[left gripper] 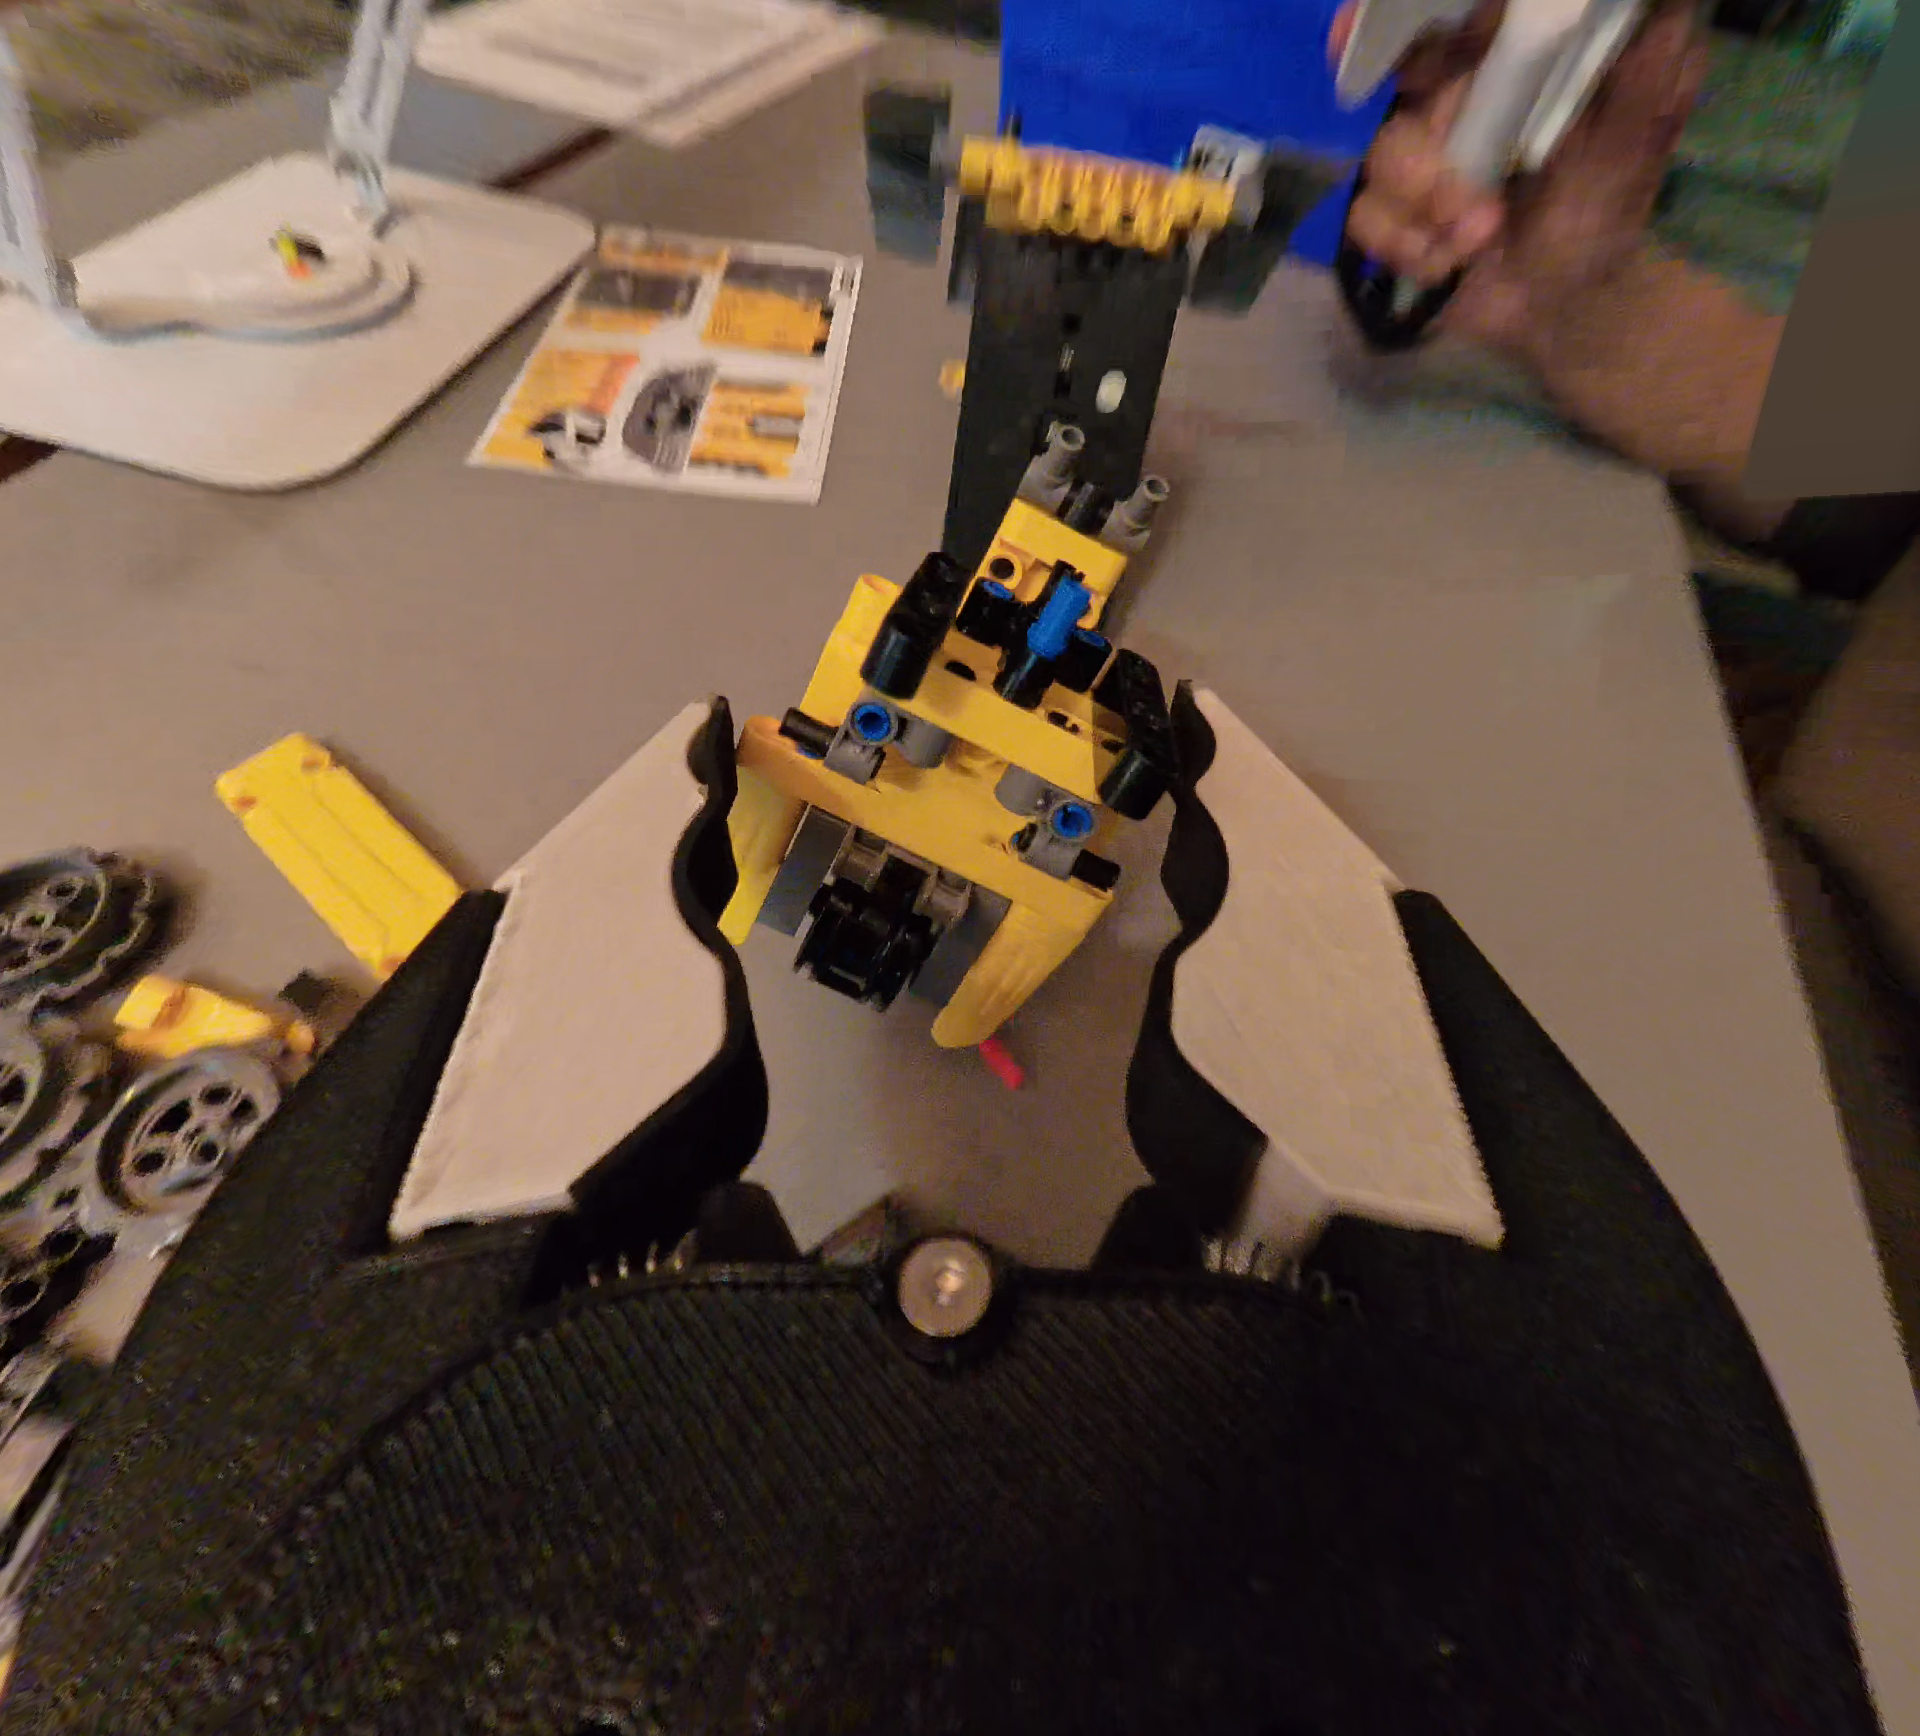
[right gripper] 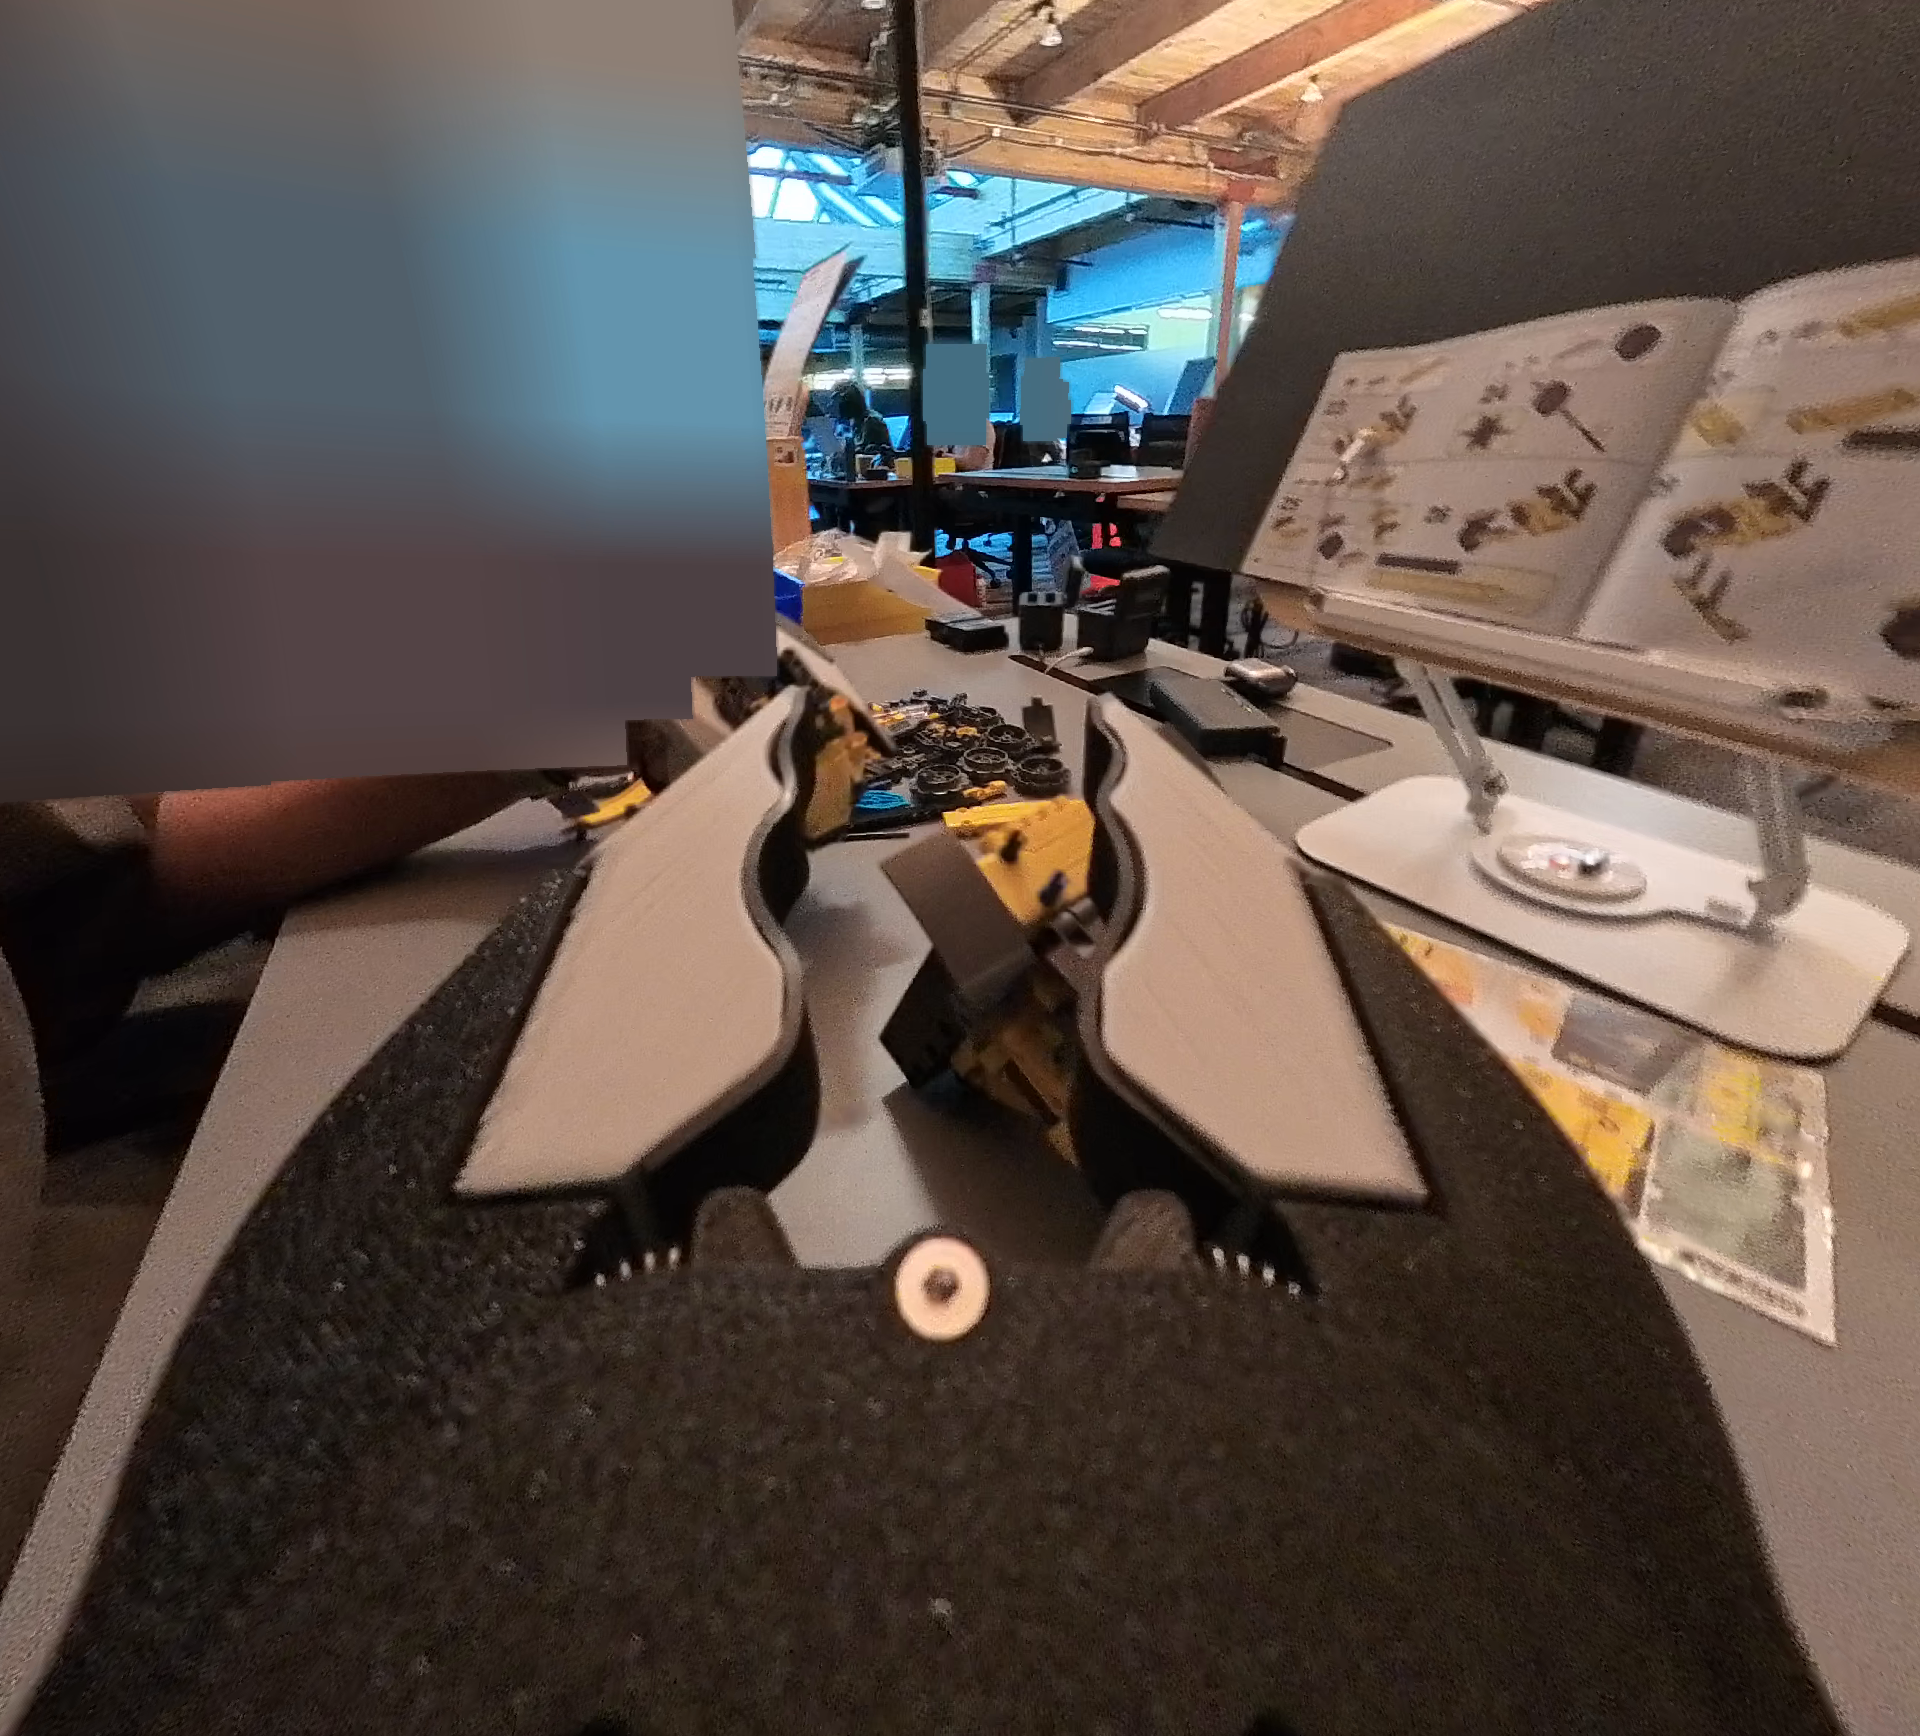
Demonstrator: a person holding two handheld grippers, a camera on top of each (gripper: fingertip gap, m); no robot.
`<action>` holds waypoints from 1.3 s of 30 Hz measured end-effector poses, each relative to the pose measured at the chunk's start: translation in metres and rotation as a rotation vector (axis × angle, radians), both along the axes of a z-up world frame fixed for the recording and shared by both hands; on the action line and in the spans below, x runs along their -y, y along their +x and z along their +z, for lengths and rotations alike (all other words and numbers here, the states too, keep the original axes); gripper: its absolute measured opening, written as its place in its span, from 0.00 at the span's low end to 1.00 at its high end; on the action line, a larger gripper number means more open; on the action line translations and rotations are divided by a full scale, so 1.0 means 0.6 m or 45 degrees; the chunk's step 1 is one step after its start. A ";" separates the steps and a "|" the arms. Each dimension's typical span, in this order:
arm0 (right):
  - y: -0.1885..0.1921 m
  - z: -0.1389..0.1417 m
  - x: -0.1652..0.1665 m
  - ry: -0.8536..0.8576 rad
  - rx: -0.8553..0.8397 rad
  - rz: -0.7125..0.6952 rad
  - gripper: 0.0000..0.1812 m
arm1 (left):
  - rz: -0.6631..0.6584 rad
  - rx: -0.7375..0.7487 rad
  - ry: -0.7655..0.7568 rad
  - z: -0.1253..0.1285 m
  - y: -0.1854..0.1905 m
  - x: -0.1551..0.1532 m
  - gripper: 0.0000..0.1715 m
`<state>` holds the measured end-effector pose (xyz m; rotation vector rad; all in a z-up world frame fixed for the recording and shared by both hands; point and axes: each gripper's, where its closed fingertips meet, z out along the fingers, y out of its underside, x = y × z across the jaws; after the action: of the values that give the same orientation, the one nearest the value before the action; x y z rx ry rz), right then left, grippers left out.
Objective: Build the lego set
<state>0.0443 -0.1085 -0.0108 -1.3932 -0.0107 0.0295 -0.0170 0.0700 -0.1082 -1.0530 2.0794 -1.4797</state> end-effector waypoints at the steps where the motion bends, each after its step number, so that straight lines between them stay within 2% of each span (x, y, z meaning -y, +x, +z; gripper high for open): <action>1: -0.017 0.001 -0.005 0.005 0.065 0.008 0.28 | -0.003 0.039 -0.055 0.017 0.001 0.008 0.46; 5: -0.098 -0.020 -0.045 -0.032 0.299 0.052 0.26 | -0.027 0.197 -0.149 0.072 -0.001 0.053 0.46; 7: -0.122 -0.047 -0.082 -0.142 0.271 0.056 0.23 | -0.043 0.252 -0.111 0.082 -0.004 0.079 0.46; 10: -0.143 -0.083 -0.118 -0.335 0.264 0.085 0.28 | -0.105 0.279 -0.109 0.088 -0.011 0.122 0.46; 13: -0.138 -0.073 -0.122 -0.270 0.261 0.038 0.30 | -0.209 0.248 -0.233 0.093 -0.024 0.158 0.46; 17: -0.159 -0.058 -0.111 -0.157 0.157 0.205 0.29 | -0.320 0.182 -0.346 0.090 -0.038 0.185 0.46; 21: -0.177 -0.056 -0.113 -0.131 0.145 0.295 0.27 | -0.385 0.141 -0.422 0.091 -0.049 0.193 0.46; 25: -0.182 -0.052 -0.110 -0.098 0.130 0.323 0.18 | -0.419 0.123 -0.475 0.092 -0.056 0.190 0.46; 31: -0.179 -0.054 -0.105 -0.108 0.123 0.329 0.14 | -0.426 0.129 -0.453 0.086 -0.056 0.205 0.46; 35: -0.176 -0.050 -0.099 -0.097 0.127 0.326 0.14 | -0.433 0.107 -0.638 0.104 -0.054 0.193 0.45; 37: -0.171 -0.049 -0.097 -0.090 0.123 0.307 0.14 | -0.430 0.107 -0.764 0.116 -0.053 0.181 0.38; 39: -0.173 -0.044 -0.093 -0.067 0.108 0.328 0.14 | -0.472 0.077 -0.828 0.119 -0.057 0.180 0.38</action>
<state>-0.0595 -0.0529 -0.0373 -1.4375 -0.2617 0.1861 -0.0515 -0.0383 -0.0366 -0.8221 1.8507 -2.4444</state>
